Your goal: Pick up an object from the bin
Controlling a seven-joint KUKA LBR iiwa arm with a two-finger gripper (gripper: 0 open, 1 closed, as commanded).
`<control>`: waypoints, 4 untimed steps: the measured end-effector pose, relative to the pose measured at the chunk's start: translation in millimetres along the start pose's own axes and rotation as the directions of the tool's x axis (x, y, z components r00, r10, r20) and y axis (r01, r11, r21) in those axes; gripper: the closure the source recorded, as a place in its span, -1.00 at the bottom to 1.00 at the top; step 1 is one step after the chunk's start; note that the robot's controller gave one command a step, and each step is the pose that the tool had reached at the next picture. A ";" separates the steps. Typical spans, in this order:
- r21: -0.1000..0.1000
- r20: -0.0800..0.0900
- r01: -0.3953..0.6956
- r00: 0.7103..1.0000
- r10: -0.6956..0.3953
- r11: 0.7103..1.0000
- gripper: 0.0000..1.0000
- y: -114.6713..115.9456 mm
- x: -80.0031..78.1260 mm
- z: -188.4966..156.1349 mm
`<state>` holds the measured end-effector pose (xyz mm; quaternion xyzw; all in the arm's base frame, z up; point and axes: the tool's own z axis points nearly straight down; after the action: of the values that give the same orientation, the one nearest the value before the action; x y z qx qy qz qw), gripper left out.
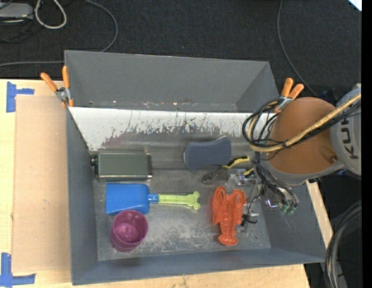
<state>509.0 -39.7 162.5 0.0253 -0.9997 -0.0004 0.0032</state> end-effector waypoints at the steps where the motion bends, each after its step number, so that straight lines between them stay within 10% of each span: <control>1: -0.004 -0.009 0.106 0.994 -0.106 0.994 -1.00 -13.3 7.1 -12.0; 2: -0.006 -0.003 0.545 0.838 -0.545 0.838 -1.00 -74.3 -23.8 -7.8; 3: -0.002 0.000 0.161 0.987 -0.161 0.987 -1.00 -58.0 -11.4 -0.2; 4: -0.006 -0.005 0.396 0.918 -0.396 0.918 -1.00 -90.4 -22.6 41.0</control>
Offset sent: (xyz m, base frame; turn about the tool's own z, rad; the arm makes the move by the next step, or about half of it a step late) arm 0.0275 -0.0741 0.0073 -0.5765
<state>535.9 -128.9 121.3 0.2268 -0.9739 -0.0032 0.0063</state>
